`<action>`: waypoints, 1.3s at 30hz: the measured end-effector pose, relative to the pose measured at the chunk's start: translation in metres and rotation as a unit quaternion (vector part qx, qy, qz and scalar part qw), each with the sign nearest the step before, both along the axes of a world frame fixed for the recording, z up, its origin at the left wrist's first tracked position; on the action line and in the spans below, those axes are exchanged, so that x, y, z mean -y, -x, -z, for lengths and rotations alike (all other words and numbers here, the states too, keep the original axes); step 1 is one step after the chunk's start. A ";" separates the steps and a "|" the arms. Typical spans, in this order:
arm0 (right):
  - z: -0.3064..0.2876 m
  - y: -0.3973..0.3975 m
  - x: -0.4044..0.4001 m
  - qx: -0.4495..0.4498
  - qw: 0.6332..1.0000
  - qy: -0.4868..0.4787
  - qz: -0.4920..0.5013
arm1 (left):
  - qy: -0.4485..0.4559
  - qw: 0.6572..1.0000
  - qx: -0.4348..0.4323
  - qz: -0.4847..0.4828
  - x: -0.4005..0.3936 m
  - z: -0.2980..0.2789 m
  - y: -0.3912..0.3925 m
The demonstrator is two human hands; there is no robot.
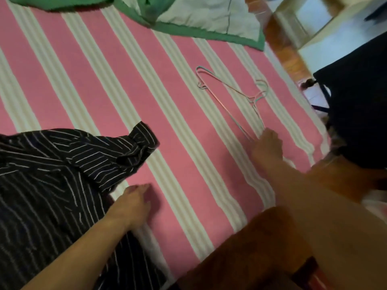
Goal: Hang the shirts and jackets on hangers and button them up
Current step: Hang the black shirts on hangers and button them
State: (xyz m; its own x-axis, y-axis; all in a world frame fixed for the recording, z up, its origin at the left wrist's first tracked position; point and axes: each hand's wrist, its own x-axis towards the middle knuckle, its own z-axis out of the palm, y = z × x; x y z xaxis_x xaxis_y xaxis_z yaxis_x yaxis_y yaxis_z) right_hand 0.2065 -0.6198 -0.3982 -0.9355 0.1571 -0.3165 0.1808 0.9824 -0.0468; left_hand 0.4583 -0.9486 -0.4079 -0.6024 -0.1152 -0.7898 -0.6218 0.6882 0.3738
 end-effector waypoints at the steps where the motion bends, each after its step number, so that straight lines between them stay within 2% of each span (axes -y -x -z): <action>1: 0.008 0.009 -0.008 0.014 1.000 0.001 0.001 | 0.006 0.999 0.023 0.022 -0.007 0.004 0.006; 5: 0.033 0.027 -0.022 0.022 1.000 0.003 0.007 | 0.071 0.989 0.090 0.092 -0.019 0.010 0.015; 10: 0.034 0.030 -0.023 0.005 1.000 0.001 -0.007 | 0.067 0.982 0.126 0.122 -0.016 0.002 0.021; 15: 0.033 0.029 -0.025 0.013 0.999 0.023 0.020 | 0.066 0.982 0.120 0.133 -0.016 -0.003 0.026; 20: 0.034 0.023 -0.020 -0.029 0.999 0.027 0.015 | 0.059 0.982 0.109 0.141 -0.014 0.000 0.018; 22: 0.032 0.017 -0.014 -0.020 0.999 0.021 0.024 | 0.058 0.981 0.104 0.153 -0.014 -0.002 0.016; 24: 0.023 0.013 -0.005 -0.001 0.998 0.027 0.049 | 0.055 0.981 0.105 0.156 -0.011 -0.001 0.015; 26: 0.009 0.005 0.010 -0.014 0.993 0.076 0.093 | 0.036 0.984 0.106 0.138 -0.003 0.002 0.014; 28: -0.003 -0.012 0.035 -0.059 0.984 0.125 0.108 | -0.010 0.992 0.084 0.090 0.005 -0.001 0.011; 30: -0.016 -0.045 0.073 -0.078 0.979 0.178 0.054 | -0.057 0.998 0.007 -0.020 0.012 -0.013 0.006; 31: -0.017 -0.064 0.096 -0.070 0.974 0.215 0.023 | -0.049 0.993 -0.046 -0.093 0.017 -0.020 0.000; 33: -0.020 -0.102 0.148 -0.017 0.944 0.328 0.021 | 0.017 0.966 -0.126 -0.225 0.033 -0.036 -0.018; 35: -0.020 -0.134 0.197 0.056 0.921 0.385 -0.011 | 0.061 0.927 -0.138 -0.342 0.056 -0.048 -0.048; 37: -0.019 -0.155 0.238 0.076 0.924 0.364 -0.088 | 0.113 0.883 -0.139 -0.434 0.092 -0.053 -0.081; 39: -0.015 -0.169 0.276 0.044 0.930 0.331 -0.154 | 0.208 0.838 -0.138 -0.486 0.141 -0.052 -0.112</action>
State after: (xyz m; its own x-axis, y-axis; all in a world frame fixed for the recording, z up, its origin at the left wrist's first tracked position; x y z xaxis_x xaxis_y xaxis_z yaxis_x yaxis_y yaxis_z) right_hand 0.3759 -0.8958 -0.3835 -0.8698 -0.3703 -0.3262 -0.0725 0.7498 -0.6577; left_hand 0.5704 -1.0897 -0.3560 -0.2182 -0.8875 -0.4058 -0.8933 0.0143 0.4492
